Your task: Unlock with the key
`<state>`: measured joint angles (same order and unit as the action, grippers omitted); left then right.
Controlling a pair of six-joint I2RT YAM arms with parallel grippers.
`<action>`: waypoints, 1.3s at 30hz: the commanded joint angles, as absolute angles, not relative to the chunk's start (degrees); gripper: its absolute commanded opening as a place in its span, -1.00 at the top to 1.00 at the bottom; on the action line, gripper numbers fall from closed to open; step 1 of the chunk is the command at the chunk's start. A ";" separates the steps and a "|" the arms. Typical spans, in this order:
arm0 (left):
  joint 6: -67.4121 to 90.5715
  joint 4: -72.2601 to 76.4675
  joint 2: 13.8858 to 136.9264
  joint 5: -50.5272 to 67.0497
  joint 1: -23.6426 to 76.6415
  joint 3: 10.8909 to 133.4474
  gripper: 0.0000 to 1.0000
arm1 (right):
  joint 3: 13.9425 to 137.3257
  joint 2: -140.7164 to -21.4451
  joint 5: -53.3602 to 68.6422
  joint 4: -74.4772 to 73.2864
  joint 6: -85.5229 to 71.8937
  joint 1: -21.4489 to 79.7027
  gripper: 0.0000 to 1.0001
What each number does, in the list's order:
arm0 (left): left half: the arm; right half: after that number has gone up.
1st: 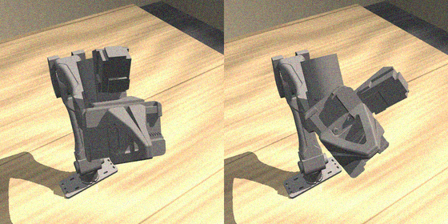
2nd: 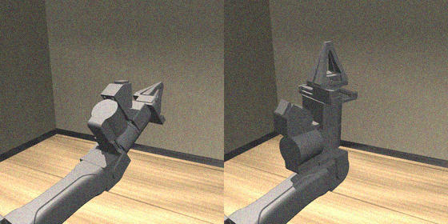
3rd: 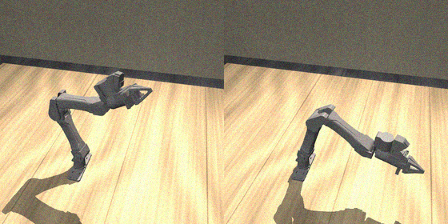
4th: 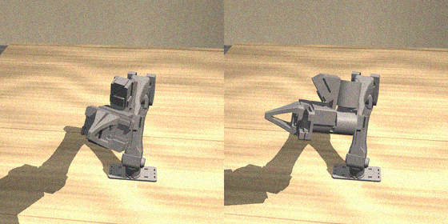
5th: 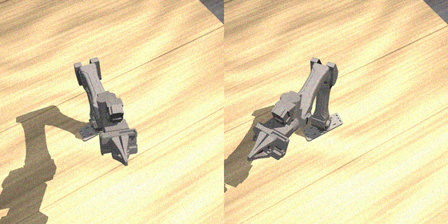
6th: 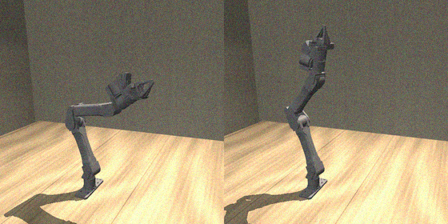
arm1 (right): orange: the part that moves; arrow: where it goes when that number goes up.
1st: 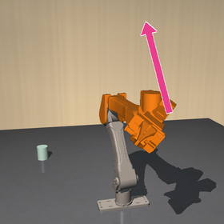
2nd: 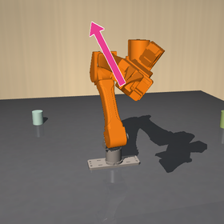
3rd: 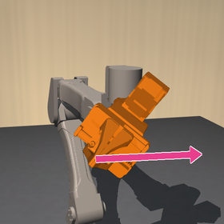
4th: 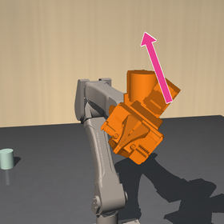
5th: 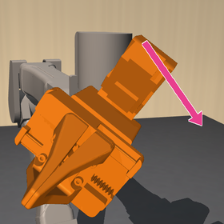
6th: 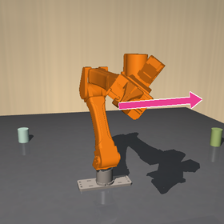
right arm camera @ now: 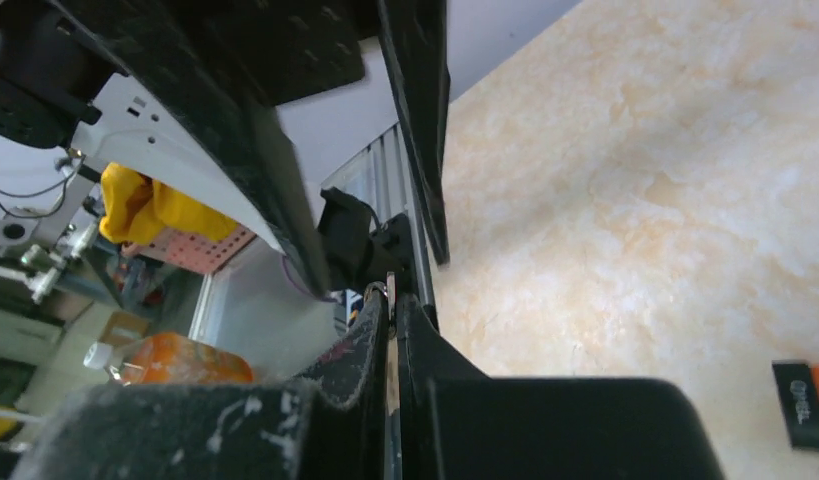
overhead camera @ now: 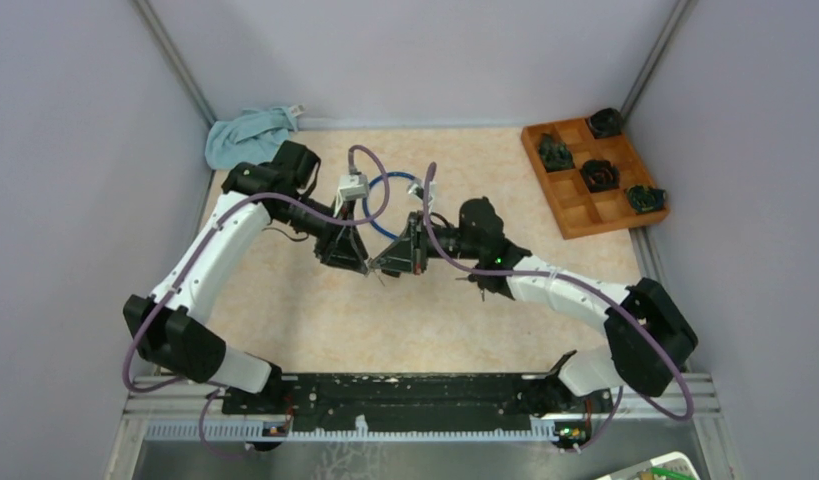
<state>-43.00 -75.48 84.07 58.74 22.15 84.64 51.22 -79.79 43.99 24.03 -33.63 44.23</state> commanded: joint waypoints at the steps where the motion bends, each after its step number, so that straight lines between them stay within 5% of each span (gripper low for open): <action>1: -38.41 -70.40 80.51 59.16 22.56 87.38 -0.18 | 41.24 -76.25 33.92 54.21 -48.78 45.16 1.00; 9: -25.50 -58.38 75.19 61.66 22.37 84.38 -0.12 | 32.39 -76.54 24.55 79.70 -59.12 45.47 1.00; 16: -11.63 -42.34 69.21 63.02 22.40 74.69 0.13 | 33.86 -74.16 21.87 75.99 -56.70 46.32 1.00; 28: -9.85 -40.67 69.91 65.04 22.38 74.85 0.54 | 35.71 -73.86 20.51 69.11 -52.77 48.42 1.00; 33: -12.51 -41.99 70.44 63.76 22.36 75.31 1.00 | 36.47 -74.16 21.39 67.92 -52.42 48.61 1.00; 35: -15.87 -44.90 70.69 62.84 22.36 76.26 1.00 | 36.71 -73.38 22.51 65.62 -51.65 48.53 1.00; 37: -20.05 -48.80 71.26 61.53 22.37 77.14 1.00 | 37.02 -72.08 24.80 60.99 -49.56 47.92 0.63; 39: -24.06 -52.40 72.03 59.29 22.40 78.03 1.00 | 37.86 -70.36 27.35 52.48 -45.90 45.94 -0.14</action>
<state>-15.11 -45.63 70.65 62.39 22.09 75.33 33.91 -74.30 22.00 62.57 -51.77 47.37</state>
